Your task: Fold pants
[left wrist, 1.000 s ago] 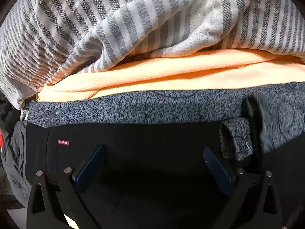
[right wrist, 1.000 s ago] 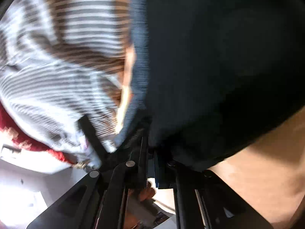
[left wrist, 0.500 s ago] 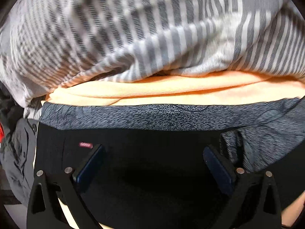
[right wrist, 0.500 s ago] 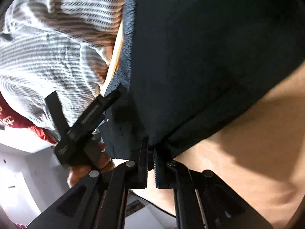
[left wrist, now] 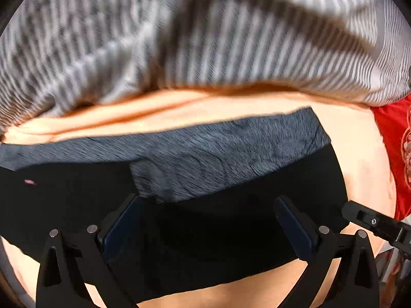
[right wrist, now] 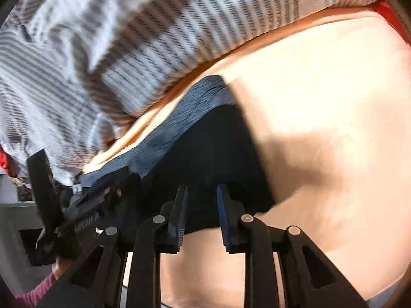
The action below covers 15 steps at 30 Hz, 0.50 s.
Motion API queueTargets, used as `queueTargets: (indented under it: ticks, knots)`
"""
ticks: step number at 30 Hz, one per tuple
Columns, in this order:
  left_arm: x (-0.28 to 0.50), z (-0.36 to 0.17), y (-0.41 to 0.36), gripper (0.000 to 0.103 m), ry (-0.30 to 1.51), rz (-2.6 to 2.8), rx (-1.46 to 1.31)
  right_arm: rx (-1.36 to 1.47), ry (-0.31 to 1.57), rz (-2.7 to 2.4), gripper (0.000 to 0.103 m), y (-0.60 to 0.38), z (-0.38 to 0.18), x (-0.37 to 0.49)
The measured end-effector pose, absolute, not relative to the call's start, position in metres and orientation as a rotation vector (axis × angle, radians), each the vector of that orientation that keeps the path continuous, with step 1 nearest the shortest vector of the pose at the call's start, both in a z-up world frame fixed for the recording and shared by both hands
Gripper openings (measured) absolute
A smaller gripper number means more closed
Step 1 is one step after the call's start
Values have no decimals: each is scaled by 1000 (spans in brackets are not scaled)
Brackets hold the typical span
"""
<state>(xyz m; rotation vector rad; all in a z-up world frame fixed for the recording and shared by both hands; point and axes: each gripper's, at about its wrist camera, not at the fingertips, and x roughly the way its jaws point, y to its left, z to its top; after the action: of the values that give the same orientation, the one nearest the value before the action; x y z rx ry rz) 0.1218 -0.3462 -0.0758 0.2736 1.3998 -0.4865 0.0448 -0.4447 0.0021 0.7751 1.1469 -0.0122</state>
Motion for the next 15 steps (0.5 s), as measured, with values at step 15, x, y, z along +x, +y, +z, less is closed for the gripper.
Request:
queueTargets:
  ticks: [15]
  knots:
    - [123,-49,-228,103,1404,-112,215,716,1225,83,44,-429,-5,46]
